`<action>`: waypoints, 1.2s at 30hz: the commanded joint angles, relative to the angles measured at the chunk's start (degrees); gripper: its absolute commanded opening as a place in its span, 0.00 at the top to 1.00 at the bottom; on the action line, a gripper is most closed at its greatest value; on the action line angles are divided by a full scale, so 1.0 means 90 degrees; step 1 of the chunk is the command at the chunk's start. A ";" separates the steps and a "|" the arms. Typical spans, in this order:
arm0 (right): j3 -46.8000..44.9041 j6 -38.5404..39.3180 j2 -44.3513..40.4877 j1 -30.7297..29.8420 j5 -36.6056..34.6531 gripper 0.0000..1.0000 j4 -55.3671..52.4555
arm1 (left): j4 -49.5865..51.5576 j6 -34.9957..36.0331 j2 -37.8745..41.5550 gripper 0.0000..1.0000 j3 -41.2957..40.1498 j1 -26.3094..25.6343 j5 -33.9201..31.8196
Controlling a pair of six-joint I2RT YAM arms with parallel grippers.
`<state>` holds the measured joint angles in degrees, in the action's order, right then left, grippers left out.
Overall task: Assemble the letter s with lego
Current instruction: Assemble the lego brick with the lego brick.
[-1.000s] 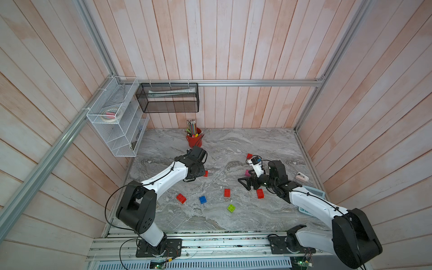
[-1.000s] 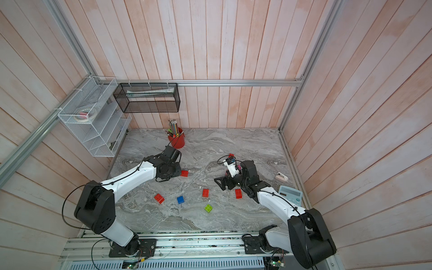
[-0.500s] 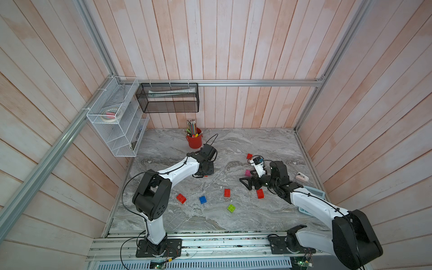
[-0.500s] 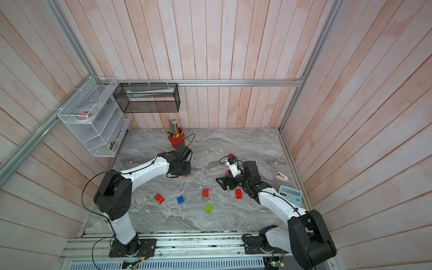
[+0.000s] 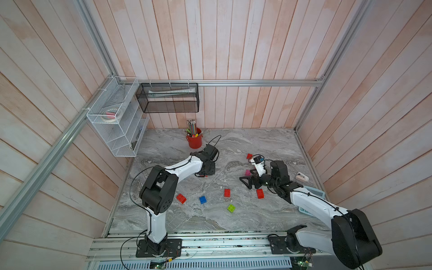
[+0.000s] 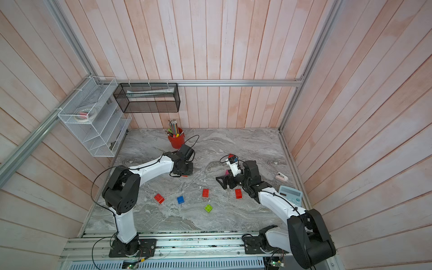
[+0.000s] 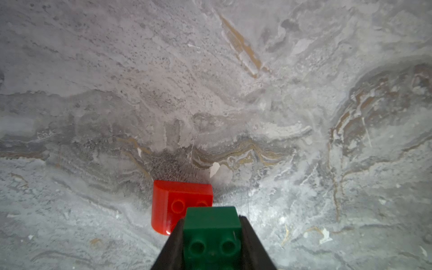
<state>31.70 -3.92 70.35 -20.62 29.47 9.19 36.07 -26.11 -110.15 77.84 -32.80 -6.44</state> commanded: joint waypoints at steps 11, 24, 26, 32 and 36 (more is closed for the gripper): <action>-0.0056 -0.0004 0.0058 0.0101 0.0143 0.03 0.0042 | -0.0277 0.0213 -0.0281 0.72 0.0050 -0.0023 -0.0115; -0.0133 -0.0013 0.0055 0.0114 0.0197 0.03 0.0062 | -0.0536 0.0197 -0.0310 0.72 -0.0311 -0.0027 -0.0109; -0.0134 -0.0021 0.0053 0.0118 0.0192 0.03 0.0061 | -0.0615 0.0253 -0.0296 0.72 -0.0386 -0.0018 -0.0125; -0.0134 -0.0044 0.0046 0.0115 0.0211 0.03 0.0069 | -0.0730 0.0255 -0.0320 0.72 -0.0523 0.0085 -0.0162; -0.0114 -0.0023 0.0039 0.0115 0.0213 0.03 0.0010 | -0.0840 0.0191 -0.0376 0.73 -0.0673 0.0080 -0.0076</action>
<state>31.42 -4.10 70.50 -19.77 30.35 9.21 29.04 -24.62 -110.78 75.09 -32.69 -7.46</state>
